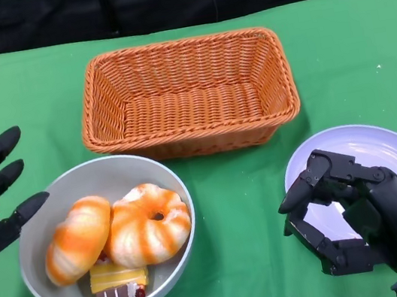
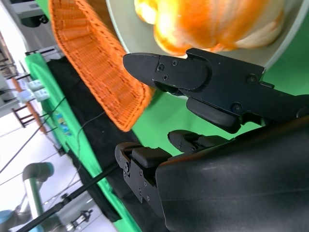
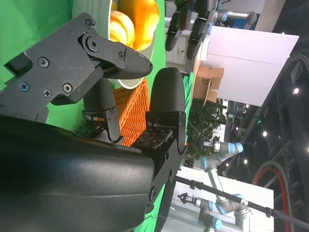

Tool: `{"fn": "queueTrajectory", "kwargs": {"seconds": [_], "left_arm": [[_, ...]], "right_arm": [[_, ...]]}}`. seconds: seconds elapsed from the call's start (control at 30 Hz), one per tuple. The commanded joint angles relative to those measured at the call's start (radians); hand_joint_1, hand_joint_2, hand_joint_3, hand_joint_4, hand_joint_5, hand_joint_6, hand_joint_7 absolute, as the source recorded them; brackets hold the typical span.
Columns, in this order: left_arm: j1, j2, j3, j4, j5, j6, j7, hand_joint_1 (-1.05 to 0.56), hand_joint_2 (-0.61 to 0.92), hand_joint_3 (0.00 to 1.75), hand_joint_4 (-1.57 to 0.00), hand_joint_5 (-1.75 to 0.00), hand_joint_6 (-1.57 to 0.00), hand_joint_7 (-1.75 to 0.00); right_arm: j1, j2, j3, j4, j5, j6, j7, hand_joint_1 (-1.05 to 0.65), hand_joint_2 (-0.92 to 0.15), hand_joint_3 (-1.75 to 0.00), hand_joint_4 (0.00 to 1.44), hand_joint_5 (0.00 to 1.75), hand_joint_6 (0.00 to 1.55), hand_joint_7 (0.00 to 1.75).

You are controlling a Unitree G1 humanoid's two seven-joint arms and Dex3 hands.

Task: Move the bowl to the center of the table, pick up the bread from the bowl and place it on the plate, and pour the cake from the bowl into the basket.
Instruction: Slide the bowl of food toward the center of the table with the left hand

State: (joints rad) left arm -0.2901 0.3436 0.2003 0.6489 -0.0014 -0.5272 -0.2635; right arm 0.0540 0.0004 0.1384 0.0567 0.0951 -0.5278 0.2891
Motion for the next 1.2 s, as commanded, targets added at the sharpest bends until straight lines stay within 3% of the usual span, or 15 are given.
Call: {"fn": "queueTrajectory", "kwargs": {"seconds": [0.03,0.4,1.2], "left_arm": [[-0.023,0.028,-0.004,0.05,0.01,-0.035,0.019,-0.65,0.92,0.22,-0.4,0.0,-0.36,0.0],[-0.057,0.048,-0.054,0.16,0.067,-0.001,0.058,-0.66,0.92,0.25,-0.27,0.0,-0.29,0.0],[-0.041,0.036,-0.12,0.064,0.061,0.303,0.031,-0.69,0.92,0.36,-0.1,0.0,-0.15,0.0]], "right_arm": [[0.01,-0.006,0.001,-0.016,0.005,0.004,0.0,-0.19,-0.46,-0.99,0.74,1.49,0.69,1.25],[0.01,-0.009,0.002,-0.019,-0.003,0.005,-0.001,-0.19,-0.46,-1.0,0.73,1.49,0.7,1.25],[0.012,-0.012,0.004,-0.029,0.005,0.005,0.012,-0.17,-0.45,-1.03,0.73,1.5,0.69,1.26]]}}
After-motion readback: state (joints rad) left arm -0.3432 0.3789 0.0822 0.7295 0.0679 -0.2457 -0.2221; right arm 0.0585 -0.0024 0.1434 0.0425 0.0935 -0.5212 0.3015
